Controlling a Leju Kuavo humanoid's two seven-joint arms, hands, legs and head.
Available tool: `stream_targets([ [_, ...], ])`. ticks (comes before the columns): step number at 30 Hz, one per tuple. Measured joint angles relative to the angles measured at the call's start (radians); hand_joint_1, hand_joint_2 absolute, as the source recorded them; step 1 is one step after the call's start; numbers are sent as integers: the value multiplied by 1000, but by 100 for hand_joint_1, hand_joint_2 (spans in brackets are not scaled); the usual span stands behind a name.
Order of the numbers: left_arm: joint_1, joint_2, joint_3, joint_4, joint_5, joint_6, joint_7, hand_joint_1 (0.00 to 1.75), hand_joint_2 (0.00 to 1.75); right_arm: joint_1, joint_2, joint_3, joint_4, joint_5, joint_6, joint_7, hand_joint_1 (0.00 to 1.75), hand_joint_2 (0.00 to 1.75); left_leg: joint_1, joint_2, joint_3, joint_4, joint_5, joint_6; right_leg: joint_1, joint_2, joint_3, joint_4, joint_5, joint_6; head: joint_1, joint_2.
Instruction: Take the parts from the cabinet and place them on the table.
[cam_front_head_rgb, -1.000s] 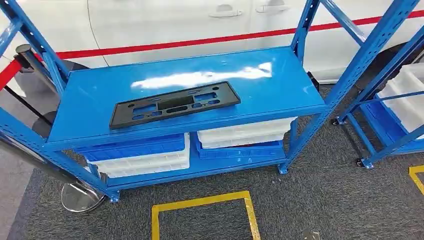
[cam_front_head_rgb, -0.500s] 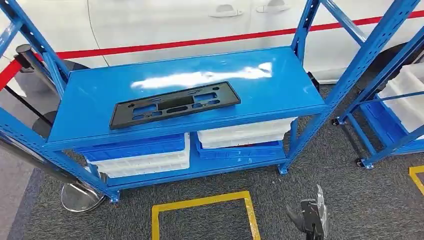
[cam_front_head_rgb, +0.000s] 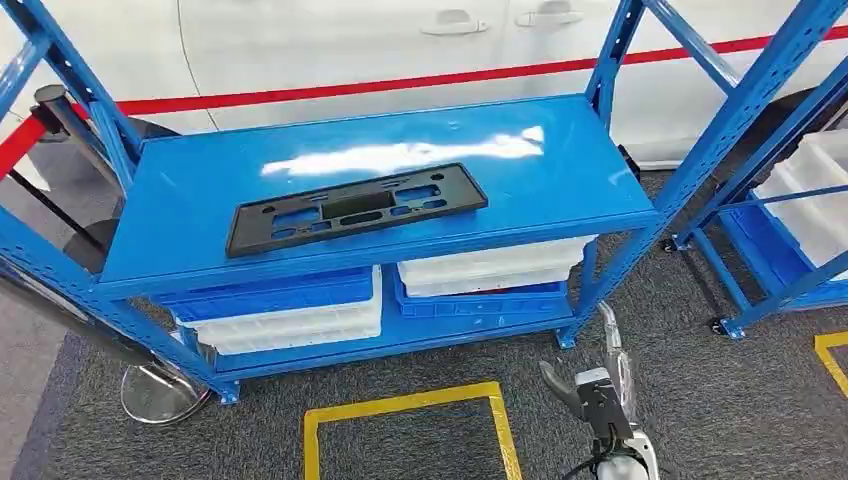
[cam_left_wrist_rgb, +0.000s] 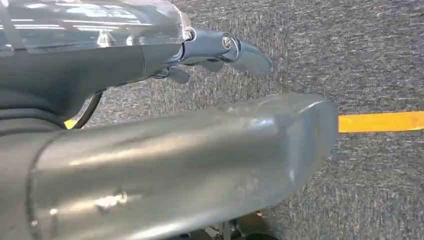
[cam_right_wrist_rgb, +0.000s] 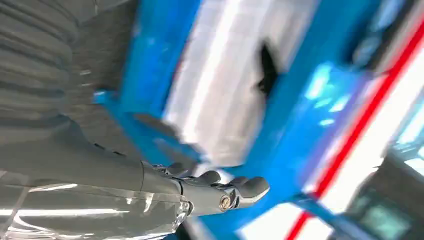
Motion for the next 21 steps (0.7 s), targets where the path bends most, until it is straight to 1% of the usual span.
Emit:
stream_targets([
  [1, -3, -6, 6, 3, -23, -4, 0, 0, 0, 25, -24, 101, -165, -10, 38, 40, 0, 0, 14, 2, 26, -49, 27, 21, 4, -4, -14, 42, -36, 10, 5, 0],
  [2, -3, -7, 13, 5, -45, -10, 6, 0, 0, 40, -35, 150, -233, -12, 65, 90, 0, 0, 13, 5, 25, -48, 28, 23, 1, -2, -48, 111, -75, 12, 10, 0],
  [3, -3, -7, 19, 6, -69, -20, 11, 0, 0, 47, -54, 221, -312, -13, 108, 158, 0, 0, 13, 7, 25, -48, 27, 24, 0, -2, -88, 191, -110, 15, 12, 0],
  [4, -3, -7, 25, 9, -91, -25, 16, 0, 0, 48, -72, 281, -362, -15, 145, 216, 0, 0, 13, 11, 26, -48, 26, 23, 0, -2, -129, 266, -133, 20, 11, 0],
  [5, -5, -7, 28, 11, -101, -28, 18, 0, 0, 55, -85, 330, -400, -16, 166, 255, 0, 0, 14, 10, 27, -46, 24, 22, -3, -4, -153, 301, -126, 24, 12, 0],
  [6, -7, -8, 30, 12, -105, -31, 19, 0, 0, 68, -88, 358, -431, -18, 168, 263, 0, 0, 15, 7, 29, -45, 20, 20, -8, -4, -149, 279, -98, 26, 12, 0],
  [7, -7, -10, 31, 13, -107, -33, 21, 0, 0, 78, -92, 385, -469, -19, 169, 269, 0, 0, 16, 2, 32, -41, 15, 17, -13, -4, -120, 212, -49, 29, 12, 0],
  [8, -7, -11, 32, 13, -108, -35, 21, 0, 0, 78, -100, 402, -495, -19, 169, 270, 0, 0, 17, -1, 37, -34, 6, 10, -17, -5, -77, 116, 7, 31, 12, 0],
  [9, -6, -11, 33, 14, -108, -35, 22, 0, 0, 77, -109, 417, -517, -20, 170, 270, 0, 0, 19, -1, 40, -26, -3, 2, -19, -6, -42, 34, 43, 32, 13, 0],
  [10, -5, -10, 36, 16, -108, -35, 23, 0, 0, 77, -114, 431, -530, -21, 172, 273, 0, 0, 14, -2, 29, -20, -11, -7, -12, -4, -34, 27, 16, 29, 15, 0],
  [11, -8, -11, 39, 17, -108, -35, 23, 0, 0, 79, -115, 446, -551, -21, 173, 275, 0, 0, 11, -2, 27, -9, -15, -13, -11, -2, -37, 20, 17, 17, 16, 0],
  [12, -9, -11, 42, 18, -108, -35, 23, 0, 0, 86, -119, 456, -563, -22, 175, 276, 0, 0, 11, -1, 27, -9, -15, -16, -9, -2, -42, 22, 15, 13, 12, 0],
  [13, -9, -11, 44, 19, -108, -35, 23, 0, 0, 89, -124, 464, -574, -22, 175, 277, 0, 175, 14, -2, 27, -14, -14, -20, -6, -1, -43, 24, 13, 6, 10, 0],
  [14, -10, -11, 45, 19, -108, -35, 24, 0, 0, 89, -126, 470, -583, -22, 175, 277, 0, 175, 14, -1, 30, -14, -17, -25, -7, 1, -43, 22, 13, 0, 12, 0],
  [15, -11, -11, 47, 19, -109, -35, 24, 0, 0, 89, -127, 474, -594, -20, 173, 279, 0, 175, 16, 0, 29, -10, -28, -30, -13, -1, -37, 16, 15, -8, 10, 0],
  [16, -11, -11, 48, 19, -111, -34, 24, 0, 0, 88, -127, 479, -601, -5, 166, 282, 0, 175, 16, 1, 20, 25, -49, -34, -13, -2, -31, 14, 12, -14, 8, 0],
  [17, -12, -11, 49, 19, -115, -34, 24, 0, 0, 87, -127, 487, -607, 52, 137, 290, 0, 175, 17, 0, -17, 102, -88, -37, -12, -4, -30, 14, 9, -17, 2, 0],
  [18, -13, -11, 49, 19, -120, -32, 25, 0, 0, 86, -128, 495, -608, 138, 98, 292, 0, 175, 17, 1, -58, 180, -121, -38, -10, -5, -29, 14, 8, -19, 2, 0],
  [19, -13, -11, 49, 19, -129, -29, 27, 0, 0, 86, -128, 505, -608, 258, 43, 293, 0, 175, 17, 1, -106, 267, -150, -39, -8, -7, -28, 15, 6, -22, 3, 0],
  [20, -12, -11, 50, 20, -136, -26, 29, 0, 0, 84, -128, 515, -608, 400, -22, 301, 0, 175, 17, 1, -135, 313, -154, -39, -6, -7, -27, 15, 5, -23, 2, 0],
  [21, -11, -11, 49, 20, -147, -24, 33, 0, 0, 77, -127, 529, -604, 569, -97, 318, 0, 175, 17, 1, -141, 311, -132, -37, -5, -5, -25, 15, 4, -24, 2, 0],
])
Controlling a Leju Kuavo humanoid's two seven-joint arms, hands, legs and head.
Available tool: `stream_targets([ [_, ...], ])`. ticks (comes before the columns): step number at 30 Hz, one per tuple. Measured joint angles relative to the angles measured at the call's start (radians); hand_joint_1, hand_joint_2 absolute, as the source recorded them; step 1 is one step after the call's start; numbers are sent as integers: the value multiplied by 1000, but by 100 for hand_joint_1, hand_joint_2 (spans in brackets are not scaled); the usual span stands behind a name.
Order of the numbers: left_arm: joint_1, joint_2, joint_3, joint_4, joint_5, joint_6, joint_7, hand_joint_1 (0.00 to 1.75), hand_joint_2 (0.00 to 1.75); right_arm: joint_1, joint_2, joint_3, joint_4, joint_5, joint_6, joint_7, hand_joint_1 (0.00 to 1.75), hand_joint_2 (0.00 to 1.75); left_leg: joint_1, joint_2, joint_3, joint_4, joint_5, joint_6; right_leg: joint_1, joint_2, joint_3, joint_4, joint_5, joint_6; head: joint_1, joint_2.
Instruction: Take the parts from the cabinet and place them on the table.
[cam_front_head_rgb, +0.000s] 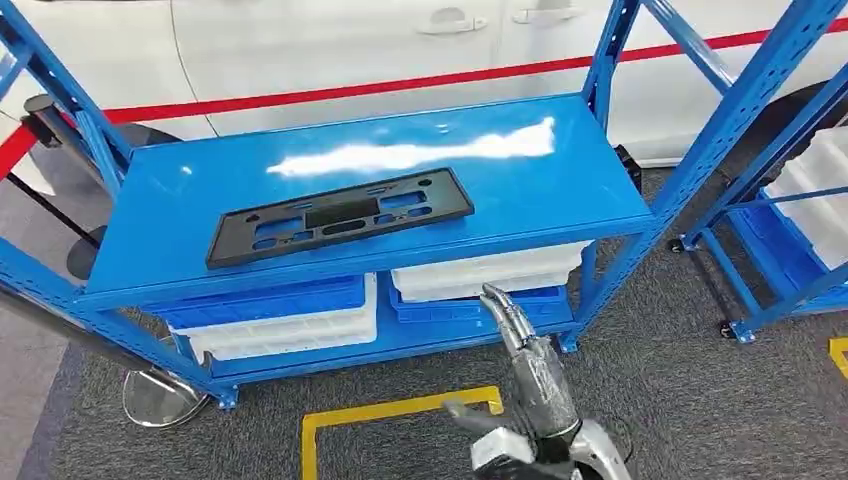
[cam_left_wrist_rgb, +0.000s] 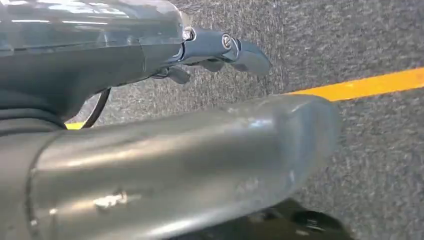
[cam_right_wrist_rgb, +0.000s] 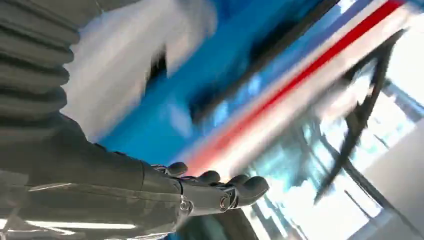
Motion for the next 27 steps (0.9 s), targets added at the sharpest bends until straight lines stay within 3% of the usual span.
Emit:
stream_targets([
  [1, 0, 0, 0, 0, -14, 2, 4, 0, 0, -11, 3, 16, 10, 183, -80, 27, 0, 175, 0, 0, 16, -50, 45, 3, 1, 2, 3, 0, -2, 0, 0, 0],
  [3, -3, 0, -2, 0, -38, 4, 8, 0, 0, -41, 15, 51, 52, 486, -202, 98, 0, 175, -1, 0, 88, -229, 154, 15, 2, 6, 15, 0, -7, 3, 0, 0],
  [5, -8, 1, -3, 0, -54, 5, 12, 0, 0, -100, 10, 80, 111, 604, -261, 163, 0, 175, -11, 1, 109, -295, 156, 25, 7, 9, 10, 5, -8, 14, 0, 0],
  [8, -15, 2, -7, 0, -70, 5, 15, 0, 0, -204, -17, 131, 186, 621, -273, 299, 0, 175, -14, -1, 104, -298, 153, 35, 4, 8, 5, -6, 1, 34, -1, 0],
  [9, -13, 2, -9, 0, -75, 5, 15, 0, 0, -234, -24, 159, 205, 624, -274, 343, 0, 175, -3, 1, 109, -314, 162, 45, 7, 8, 6, -3, -2, 40, 0, 0],
  [10, -13, 3, -10, 0, -76, 5, 16, 0, 0, -270, -33, 193, 232, 624, -275, 396, 0, 175, -3, 1, 113, -319, 167, 48, 3, 4, -2, 16, -18, 43, 2, 0],
  [12, -16, 4, -11, 0, -80, 3, 16, 0, 0, -367, -45, 287, 291, 627, -273, 537, 0, 175, -5, 5, 109, -320, 170, 55, 4, 1, -62, 136, -87, 47, 3, 0],
  [14, -20, 4, -12, 0, -88, 2, 17, 0, 0, -486, -50, 443, 358, 626, -264, 752, 0, 175, -11, 9, 107, -318, 169, 55, 4, 1, -131, 272, -132, 48, 2, 0],
  [15, -21, 4, -12, 0, -92, 2, 17, 0, 0, -534, -49, 527, 388, 626, -265, 834, 0, 175, -13, 9, 108, -317, 169, 57, 4, 1, -139, 284, -119, 47, 3, 0],
  [16, -22, 4, -12, 1, -97, 2, 18, 0, 0, -563, -49, 603, 411, 626, -265, 875, 0, 175, -14, 7, 111, -317, 167, 58, 6, 1, -123, 249, -84, 43, 2, 0],
  [18, -23, 4, -12, 1, -105, 0, 18, 0, 0, -585, -42, 699, 448, 626, -266, 892, 0, 175, -15, -5, 121, -316, 161, 58, 8, 2, -47, 92, 12, 28, 3, 0],
  [19, -21, 4, -12, 1, -109, -4, 20, 0, 0, -598, -34, 735, 466, 628, -266, 893, 0, 175, -14, -8, 121, -315, 158, 55, 11, 2, -20, 23, 29, 19, 3, 0],
  [20, -20, 3, -12, 3, -111, -8, 21, 0, 0, -617, -26, 760, 488, 628, -266, 896, 0, 175, -21, -8, 118, -313, 158, 52, 19, 1, -15, 20, 21, 16, -3, 0],
  [22, -21, 5, -12, 3, -115, -15, 22, 0, 0, -652, -10, 805, 519, 627, -269, 899, 0, 175, -17, -7, 109, -310, 159, 43, 22, 3, -14, -2, 15, 10, -1, 0],
  [23, -21, 5, -12, 3, -118, -18, 24, 0, 0, -657, 2, 828, 541, 627, -273, 901, 0, 175, -16, -6, 111, -317, 161, 37, 23, 5, -14, -4, 14, 8, 1, 0],
  [24, -22, 5, -12, 3, -123, -22, 25, 0, 0, -657, 17, 846, 561, 627, -275, 899, 0, 175, -20, -6, 115, -317, 158, 30, 14, 6, -9, -17, 17, 3, -1, 0],
  [25, -22, 9, -10, 3, -142, -29, 25, 0, 0, -654, 29, 853, 572, 627, -273, 870, 0, 175, -17, -5, 112, -306, 143, 26, 10, 2, 1, -25, 21, -1, 2, 0],
  [26, -23, 9, 0, 3, -170, -39, 24, 0, 0, -648, 40, 851, 578, 627, -269, 836, 0, 175, -18, -2, 97, -270, 120, 20, 7, 1, 6, -29, 20, -4, -5, 0],
  [27, -24, 9, 16, 3, -195, -47, 23, 0, 0, -639, 51, 847, 582, 627, -267, 793, 0, 175, -13, -2, 62, -197, 84, 15, 7, 0, 7, -29, 19, -6, -6, 0],
])
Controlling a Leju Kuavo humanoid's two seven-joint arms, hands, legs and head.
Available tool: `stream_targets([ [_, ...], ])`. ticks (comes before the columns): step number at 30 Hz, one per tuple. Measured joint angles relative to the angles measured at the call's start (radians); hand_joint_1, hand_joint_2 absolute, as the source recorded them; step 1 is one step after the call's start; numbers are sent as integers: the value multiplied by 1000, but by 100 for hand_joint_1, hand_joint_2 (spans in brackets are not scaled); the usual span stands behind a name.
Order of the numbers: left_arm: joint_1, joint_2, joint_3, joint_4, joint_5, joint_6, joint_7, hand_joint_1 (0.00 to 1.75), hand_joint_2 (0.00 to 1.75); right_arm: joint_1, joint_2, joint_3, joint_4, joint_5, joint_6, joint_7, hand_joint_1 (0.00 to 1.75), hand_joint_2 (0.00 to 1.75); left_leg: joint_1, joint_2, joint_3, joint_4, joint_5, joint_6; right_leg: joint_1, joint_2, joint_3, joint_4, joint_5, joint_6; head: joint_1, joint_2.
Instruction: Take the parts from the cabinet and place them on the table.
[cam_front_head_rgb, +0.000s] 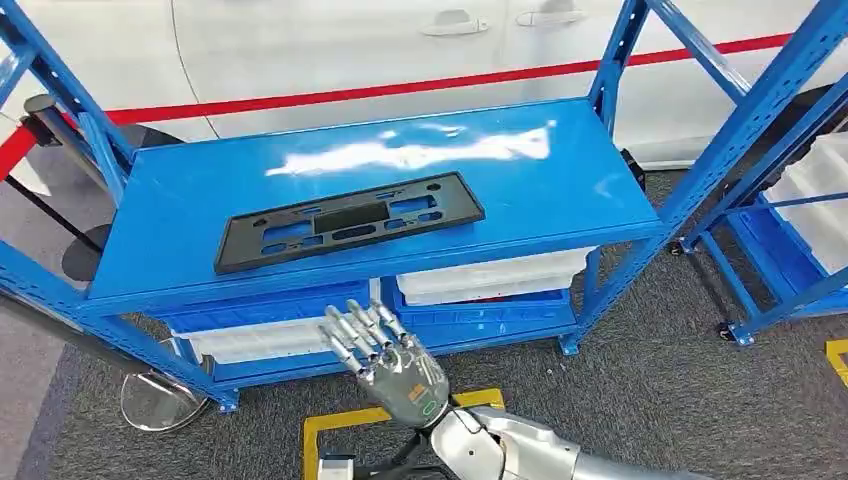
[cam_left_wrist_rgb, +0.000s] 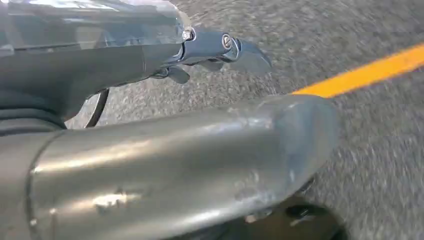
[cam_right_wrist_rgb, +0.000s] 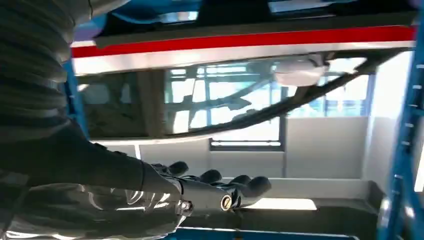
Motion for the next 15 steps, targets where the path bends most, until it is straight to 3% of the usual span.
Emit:
stream_targets([
  [2, 0, 2, 22, 0, -13, -16, -5, 0, 0, 30, 26, -41, 39, -12, -3, -162, 0, 175, 6, 0, -76, 150, -54, -9, 0, -3, 3, 1, -3, -4, 1, 0],
  [3, 0, 2, 31, 0, -14, -30, -9, 0, 0, 55, 46, -85, 72, -34, 3, -271, 0, 175, 10, 0, -100, 189, -54, -13, 0, -4, 4, 1, -5, -4, -1, 0],
  [4, 1, 2, 40, 0, -14, -44, -14, 0, 0, 83, 66, -136, 101, -63, 24, -362, 0, 175, 14, 1, -98, 174, -27, -17, -1, -3, 7, 2, -7, -2, 1, 0],
  [6, -1, 6, 58, 0, -14, -59, -21, 0, 0, 118, 106, -238, 149, -94, 59, -474, 0, 175, 22, 2, -32, 18, 73, -22, -4, 1, 11, 9, -14, 4, 0, 0],
  [7, -2, 7, 64, 0, -15, -60, -23, 0, 0, 129, 122, -275, 169, -95, 58, -491, 0, 175, 25, 2, 7, -71, 113, -23, -6, 2, 12, 15, -19, 9, 0, 0],
  [8, -3, 7, 68, 1, -17, -63, -24, 0, 0, 139, 136, -304, 187, -96, 56, -498, 0, 175, 22, 0, 21, -90, 88, -23, 0, 4, 9, 18, -23, 16, -1, 0],
  [9, -5, 7, 72, 1, -17, -67, -26, 0, 0, 149, 149, -327, 202, -97, 55, -501, 0, 175, 17, -3, 23, -104, 91, -12, 1, 5, 3, 26, -25, 21, -5, 0],
  [12, -5, 8, 85, 1, -17, -77, -27, 0, 0, 174, 172, -386, 231, -98, 54, -509, 0, 175, 14, -2, 18, -101, 92, 7, 0, 5, 5, 17, -19, 37, 3, 0],
  [13, -5, 10, 86, 1, -17, -78, -28, 0, 0, 179, 179, -401, 236, -98, 54, -509, 0, 175, 20, 1, 22, -110, 99, 18, -5, 6, 2, 23, -29, 42, 0, 0],
  [14, -6, 10, 87, 1, -17, -79, -30, 0, 0, 181, 184, -414, 240, -98, 54, -509, 0, 175, 18, 1, 22, -112, 100, 23, -5, 3, -8, 51, -48, 45, 5, 0],
  [15, -9, 10, 90, 1, -17, -79, -30, 0, 0, 182, 188, -427, 245, -98, 54, -509, 0, 175, 17, 1, 21, -112, 100, 32, -4, 3, -39, 116, -88, 47, 8, 0],
])
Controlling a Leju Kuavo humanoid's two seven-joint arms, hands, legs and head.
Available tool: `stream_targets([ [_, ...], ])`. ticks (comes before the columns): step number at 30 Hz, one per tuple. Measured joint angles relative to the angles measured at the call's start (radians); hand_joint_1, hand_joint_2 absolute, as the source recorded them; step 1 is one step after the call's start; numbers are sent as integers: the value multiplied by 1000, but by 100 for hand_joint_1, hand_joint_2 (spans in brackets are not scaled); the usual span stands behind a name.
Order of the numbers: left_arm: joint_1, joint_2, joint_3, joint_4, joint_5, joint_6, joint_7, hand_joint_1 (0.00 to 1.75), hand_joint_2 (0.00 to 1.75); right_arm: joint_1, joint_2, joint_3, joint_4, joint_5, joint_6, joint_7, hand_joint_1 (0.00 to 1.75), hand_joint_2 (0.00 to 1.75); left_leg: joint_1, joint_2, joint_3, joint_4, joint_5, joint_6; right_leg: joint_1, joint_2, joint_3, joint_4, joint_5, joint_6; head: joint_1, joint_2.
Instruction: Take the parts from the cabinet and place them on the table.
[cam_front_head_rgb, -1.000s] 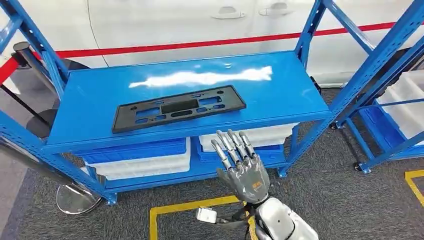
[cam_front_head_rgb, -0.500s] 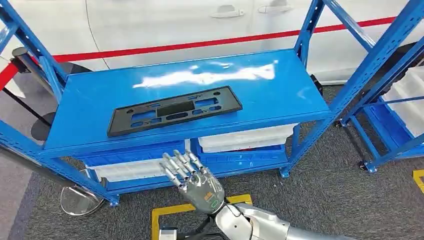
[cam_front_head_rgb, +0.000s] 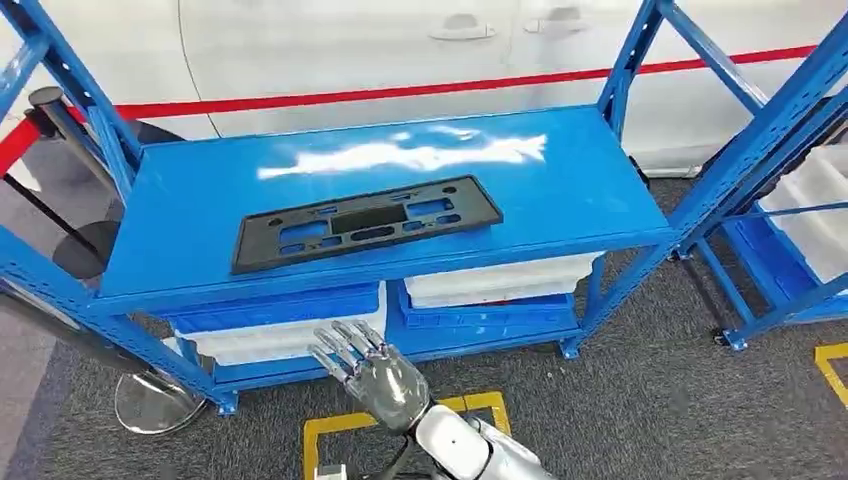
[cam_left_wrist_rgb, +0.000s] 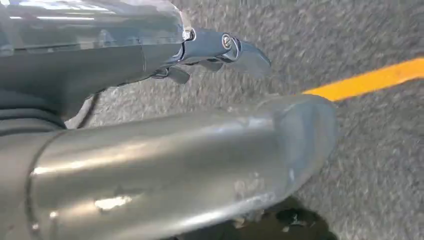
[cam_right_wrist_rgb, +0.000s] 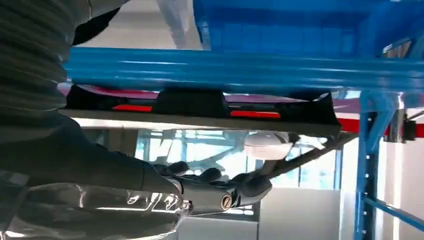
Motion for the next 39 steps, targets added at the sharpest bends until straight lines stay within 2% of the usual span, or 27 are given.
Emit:
stream_targets([
  [2, -1, 0, 2, 0, 0, -3, 0, 0, 0, 7, 2, -14, 11, 0, 0, 0, 0, 175, -4, 0, -1, 0, -1, 3, 0, 0, -84, 171, -73, 3, 0, 0],
  [3, -1, 0, 3, 0, 0, -3, 0, 0, 0, 12, 2, -18, 16, 0, 0, 0, 0, 175, -6, 0, 0, 0, -1, 4, 1, 0, -112, 223, -81, 2, 0, 0],
  [4, -1, 0, 4, 0, 0, -3, 0, 0, 0, 16, 2, -21, 19, 0, 0, 0, 0, 175, -7, 0, 1, 0, -1, 4, 1, 0, -114, 221, -64, -1, 0, 0],
  [5, -1, 0, 5, 0, 0, -3, 0, 0, 0, 18, 3, -24, 23, 0, 0, 0, 0, 175, -9, -1, 3, 0, -2, 4, 3, 0, -92, 167, -23, -6, 1, 0],
  [7, -1, 0, 7, 0, 0, -6, 0, 0, 0, 18, 9, -31, 26, 0, 0, 0, 0, 175, -14, -2, 9, 0, -6, 5, 10, 0, -8, -6, 68, -24, 1, 0],
  [8, -1, -2, 8, 1, -1, -8, 0, 0, 0, 17, 11, -35, 27, 0, 2, 0, 0, 175, -13, -2, 10, 0, -8, 4, 17, -2, 25, -78, 79, -39, 1, 0],
  [9, -2, -2, 9, 2, -3, -11, 0, 0, 0, 18, 13, -39, 26, 0, 2, -1, 0, 175, -24, -2, 7, 5, -12, -3, 18, -5, 33, -96, 72, -41, -1, 0],
  [12, -2, -1, 16, 2, -9, -11, 0, 0, 0, 29, 17, -63, 16, -4, 4, -3, 0, 175, -15, 0, 11, -3, -11, -18, 22, -2, 31, -96, 74, -39, 2, 0],
  [13, -4, 0, 19, 2, -10, -11, 1, 0, 0, 35, 20, -71, 4, -9, 3, -3, 0, 175, -19, 1, 10, 4, -18, -25, 7, -3, 41, -111, 81, -44, 0, 0],
  [14, -3, 2, 20, 2, -11, -11, 1, 0, 0, 40, 20, -82, -8, -15, 3, -3, 0, 175, -16, 1, 7, 23, -29, -31, 7, -3, 49, -117, 80, -45, 0, 0],
  [15, -3, 2, 21, 2, -11, -11, 2, 0, 0, 43, 22, -92, -20, -18, 3, -3, 0, 175, -15, 1, -16, 72, -60, -34, 6, -5, 52, -117, 78, -51, -5, 0],
  [17, -2, 2, 25, 2, -12, -11, 5, 0, 0, 55, 23, -113, -47, -24, 5, -3, 0, 175, -9, 1, -95, 229, -130, -43, 7, -7, 57, -117, 72, -54, -3, 0],
  [18, 0, 2, 27, 2, -13, -11, 7, 0, 0, 65, 23, -125, -58, -27, 6, -3, 0, 175, -6, 1, -131, 294, -142, -49, 7, -7, 61, -116, 67, -53, -3, 0],
  [19, 2, 2, 28, 2, -13, -11, 9, 0, 0, 73, 23, -134, -67, -29, 8, -3, 0, 175, -4, 1, -140, 305, -132, -51, 6, -6, 65, -116, 63, -53, -3, 0],
  [20, 4, 3, 30, 2, -14, -11, 10, 0, 0, 80, 23, -142, -77, -31, 11, -3, 0, 175, 0, 2, -129, 271, -98, -53, 5, -4, 73, -116, 58, -50, -3, 0],
  [22, 4, 7, 34, 2, -14, -12, 11, 0, 0, 91, 24, -158, -98, -34, 19, -3, 0, 175, 4, 3, -59, 112, 3, -55, 1, -1, 92, -114, 41, -41, -3, 0],
  [23, 4, 8, 37, 2, -15, -12, 11, 0, 0, 94, 23, -165, -107, -36, 21, -3, 0, 175, 6, 5, -30, 41, 26, -53, 1, -1, 98, -112, 32, -33, -4, 0],
  [24, 3, 8, 39, 2, -16, -13, 12, 0, 0, 94, 24, -170, -113, -39, 22, -3, 0, 175, -4, 4, -14, 29, 9, -48, 8, 0, 98, -107, 26, -24, -7, 0],
  [25, 0, 8, 39, 2, -18, -13, 13, 0, 0, 96, 24, -174, -119, -39, 24, -3, 0, 175, -1, 3, -11, 20, -3, -32, 8, 0, 95, -106, 25, -20, -6, 0],
  [27, 2, 8, 42, 2, -18, -13, 13, 0, 0, 102, 24, -181, -129, -41, 24, -3, 0, 175, -4, 2, -14, 17, -9, -20, 9, 0, 100, -107, 27, -12, 0, 0],
  [29, 6, 10, 43, 2, -18, -13, 13, 0, 0, 105, 24, -185, -140, -42, 24, -3, 0, 175, 1, 0, 6, 6, -12, -6, 4, -2, 94, -79, 18, -5, 2, 0],
  [30, 5, 10, 44, 2, -19, -13, 13, 0, 0, 104, 24, -187, -145, -42, 24, -3, 0, 175, 1, 0, 13, 4, -16, 0, 4, -2, 66, -27, 0, -2, 3, 0],
  [33, 3, 10, 44, 2, -21, -15, 13, 0, 0, 112, 24, -193, -148, -47, 24, -5, 0, 175, -4, 0, 27, 4, -31, 12, 4, -2, -85, 196, -79, 4, 4, 0],
  [34, 4, 10, 44, 2, -21, -15, 14, 0, 0, 116, 24, -194, -148, -48, 23, -7, 0, 175, -6, -2, 36, 4, -38, 12, 4, -2, -120, 227, -71, 2, 4, 0],
  [35, 5, 10, 44, 2, -23, -16, 14, 0, 0, 118, 24, -195, -148, -48, 23, -9, 0, 175, -9, -2, 48, 4, -47, 12, 5, -2, -128, 205, -32, -3, 4, 0],
  [38, 6, 9, 45, 2, -24, -16, 15, 0, 0, 118, 24, -200, -153, -48, 21, -10, 0, 175, -18, -4, 90, 2, -75, 11, 21, -2, -57, -28, 139, -36, 6, 0],
  [39, 8, 6, 45, 3, -25, -18, 15, 0, 0, 118, 24, -202, -153, -48, 21, -11, 0, 175, -18, -4, 95, -2, -82, 8, 27, -3, -49, -48, 134, -49, 0, 0],
])
